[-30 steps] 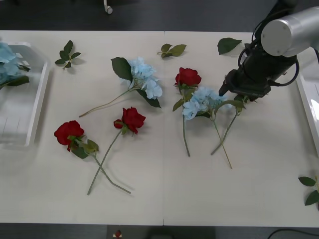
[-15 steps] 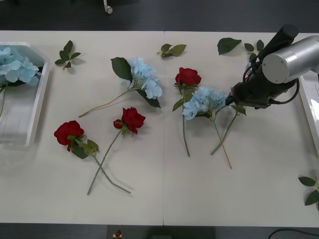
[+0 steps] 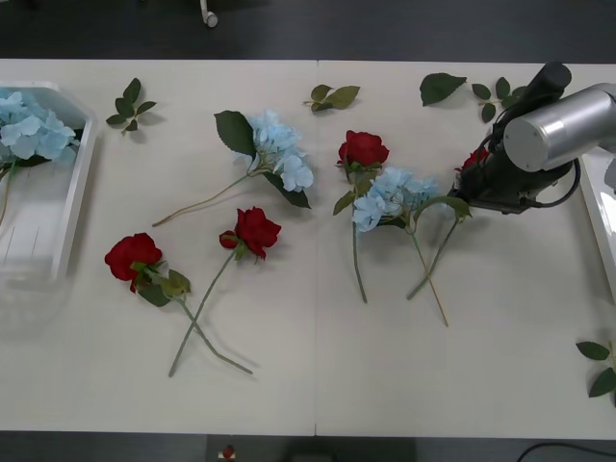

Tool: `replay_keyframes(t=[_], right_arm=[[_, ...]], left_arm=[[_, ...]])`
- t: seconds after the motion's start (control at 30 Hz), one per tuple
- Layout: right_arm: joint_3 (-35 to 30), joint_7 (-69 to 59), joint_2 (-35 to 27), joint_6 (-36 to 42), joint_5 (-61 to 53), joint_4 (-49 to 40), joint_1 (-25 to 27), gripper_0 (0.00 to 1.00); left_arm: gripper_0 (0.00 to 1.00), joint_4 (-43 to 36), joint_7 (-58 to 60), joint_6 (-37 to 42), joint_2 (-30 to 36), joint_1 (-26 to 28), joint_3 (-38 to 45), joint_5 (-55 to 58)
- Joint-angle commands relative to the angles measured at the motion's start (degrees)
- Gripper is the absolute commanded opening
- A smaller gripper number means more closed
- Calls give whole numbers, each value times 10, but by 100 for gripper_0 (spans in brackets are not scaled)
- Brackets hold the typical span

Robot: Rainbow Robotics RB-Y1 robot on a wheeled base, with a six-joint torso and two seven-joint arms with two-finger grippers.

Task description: Put the red flowers into the right box and the blue flowers into the left box

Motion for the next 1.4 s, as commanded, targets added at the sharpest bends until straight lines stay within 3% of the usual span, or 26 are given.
replay_keyframes(t=[0.03,0.13,0.2,0.3,0.37,0.43,0.5,0.7,0.87,1.13,1.4], right_arm=[[-8,19,11,-6,12,4,-9,100],[-8,22,13,-7,11,9,-9,100],[-8,25,15,-7,10,11,-9,93],[-8,27,23,-8,15,18,-9,73],[-8,27,24,-8,16,18,-9,70],[-8,29,32,-10,24,26,-9,49],[-8,30,36,-13,26,31,-9,40],[-8,33,43,-23,26,40,-9,31],[-8,33,43,-27,25,42,-9,0],[-8,51,33,-35,19,42,-15,0],[-8,221,-21,8,-41,37,-65,0]], left_arm=[[100,-64,100,44,25,-6,-42,45],[100,-136,172,51,30,30,-59,92],[100,-192,217,48,30,59,-69,110],[100,-306,305,35,30,118,-80,130],[100,-326,319,31,30,128,-84,131],[100,-431,409,2,30,192,-97,134],[100,-466,448,-13,30,213,-108,134],[100,-540,573,-69,30,266,-162,128],[100,-555,684,-102,29,266,-231,112],[100,-552,829,-129,23,230,-326,73],[100,-493,910,-115,-49,189,-380,-8]])
